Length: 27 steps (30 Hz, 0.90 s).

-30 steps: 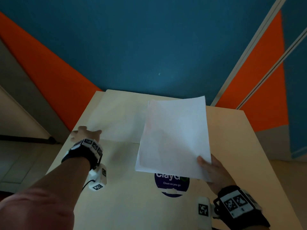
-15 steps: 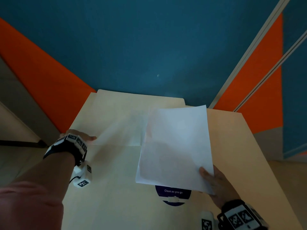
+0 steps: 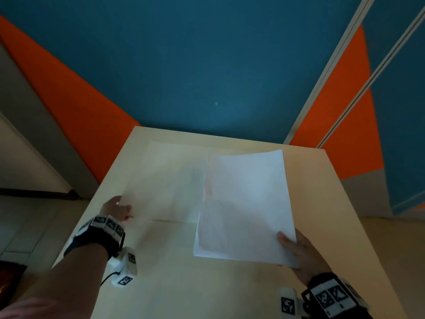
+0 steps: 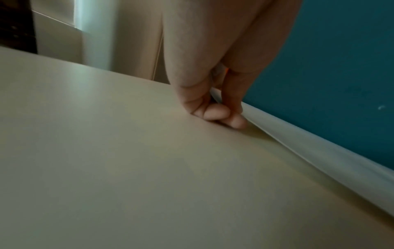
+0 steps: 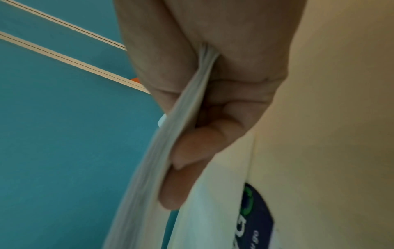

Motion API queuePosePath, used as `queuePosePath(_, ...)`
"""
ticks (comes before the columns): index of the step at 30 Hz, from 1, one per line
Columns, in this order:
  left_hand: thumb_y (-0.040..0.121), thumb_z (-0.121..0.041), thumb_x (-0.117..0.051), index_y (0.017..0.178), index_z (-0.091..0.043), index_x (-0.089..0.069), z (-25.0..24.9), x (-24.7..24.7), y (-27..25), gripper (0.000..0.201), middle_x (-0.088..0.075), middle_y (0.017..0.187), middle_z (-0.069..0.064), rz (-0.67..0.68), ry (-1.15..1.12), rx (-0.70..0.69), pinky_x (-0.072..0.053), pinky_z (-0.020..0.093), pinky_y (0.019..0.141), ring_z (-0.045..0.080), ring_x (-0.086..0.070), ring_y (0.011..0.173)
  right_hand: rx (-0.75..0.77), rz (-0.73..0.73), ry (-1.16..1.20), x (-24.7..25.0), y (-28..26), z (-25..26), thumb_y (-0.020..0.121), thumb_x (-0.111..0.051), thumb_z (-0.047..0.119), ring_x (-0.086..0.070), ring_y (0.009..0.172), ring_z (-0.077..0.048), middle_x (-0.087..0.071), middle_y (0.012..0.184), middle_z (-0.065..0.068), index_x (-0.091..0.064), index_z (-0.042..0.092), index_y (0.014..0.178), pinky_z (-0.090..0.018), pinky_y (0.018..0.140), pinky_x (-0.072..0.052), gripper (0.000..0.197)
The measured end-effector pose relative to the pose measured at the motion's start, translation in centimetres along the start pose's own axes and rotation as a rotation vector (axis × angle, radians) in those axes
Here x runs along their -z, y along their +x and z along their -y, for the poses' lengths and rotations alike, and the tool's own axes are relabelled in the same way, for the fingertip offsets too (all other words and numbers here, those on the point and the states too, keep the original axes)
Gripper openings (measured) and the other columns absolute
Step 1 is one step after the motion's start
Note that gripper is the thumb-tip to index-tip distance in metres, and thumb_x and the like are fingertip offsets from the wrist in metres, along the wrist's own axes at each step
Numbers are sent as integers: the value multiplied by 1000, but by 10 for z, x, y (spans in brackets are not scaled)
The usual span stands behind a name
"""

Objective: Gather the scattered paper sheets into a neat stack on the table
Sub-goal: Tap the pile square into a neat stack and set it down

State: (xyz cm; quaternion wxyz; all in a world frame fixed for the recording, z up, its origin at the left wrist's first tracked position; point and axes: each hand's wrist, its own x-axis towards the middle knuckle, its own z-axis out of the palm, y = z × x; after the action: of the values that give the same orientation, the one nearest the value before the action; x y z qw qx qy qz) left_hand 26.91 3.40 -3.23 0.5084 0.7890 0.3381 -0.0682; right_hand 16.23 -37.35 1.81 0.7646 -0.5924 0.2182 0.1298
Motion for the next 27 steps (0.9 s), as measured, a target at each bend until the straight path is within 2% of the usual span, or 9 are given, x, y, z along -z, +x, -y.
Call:
queuePosePath(2,88,5,-50,130,7,-46,23,7,-19,42,-61,104,30,-2,37,-1,-47,24,43,8,-54,29,-21,-7,-3,11,-18,-5,94,-44,5,-61,89,-29,-65,101,-8,-52,11,118,-28,55,-60,26)
queuePosePath(7,86,5,-53,129,5,-50,71,18,-78,43,-63,111,34,-2,74,17,-58,32,64,23,-56,50,-57,-20,5,45,-59,-21,94,-45,8,-62,90,-27,-65,101,-7,-51,11,120,-28,54,-59,27)
queuePosePath(10,88,4,-52,130,3,-50,94,20,-120,42,-63,110,34,-20,33,34,-48,17,39,20,-55,49,-57,-35,4,65,-85,-31,94,-47,9,-64,88,-25,-67,101,-8,-52,5,123,-27,56,-59,30)
queuePosePath(15,87,4,-53,130,1,-51,135,24,-160,43,-61,89,19,-66,-34,67,-47,19,41,2,-51,24,-51,-4,0,84,-114,-40,94,-45,5,-61,85,-26,-65,98,-11,-51,3,121,-24,50,-57,28)
queuePosePath(17,87,5,-53,130,2,-50,146,24,-172,43,-62,92,22,-78,-76,73,-45,13,34,0,-50,22,-51,6,-13,88,-120,-41,94,-45,6,-61,85,-25,-64,98,-10,-51,3,120,-23,51,-57,26)
queuePosePath(20,88,5,-53,133,1,-48,156,25,-184,46,-63,110,33,-87,-122,69,-48,17,38,0,-51,22,-45,2,-62,91,-117,-45,90,-53,11,-63,87,-25,-66,98,-7,-52,4,124,-24,55,-58,35)
queuePosePath(24,88,5,-52,136,-1,-45,161,28,-185,49,-60,118,34,-69,-187,74,-43,9,31,1,-53,24,-46,-13,-163,84,-109,-50,66,-79,36,-64,87,-25,-67,98,-5,-58,7,118,-33,63,-57,63)
queuePosePath(26,88,6,-52,137,-1,-44,160,29,-184,50,-59,120,35,-60,-210,83,-41,9,30,2,-52,23,-27,-6,-181,82,-102,-50,25,-88,57,-64,91,-28,-67,101,-6,-62,16,104,-39,73,-57,93)
queuePosePath(27,88,6,-52,137,-1,-44,160,28,-185,50,-58,121,35,-60,-215,85,-41,10,29,2,-52,22,-18,2,-180,81,-98,-50,14,-87,60,-64,93,-29,-67,102,-7,-62,18,102,-42,79,-56,101)
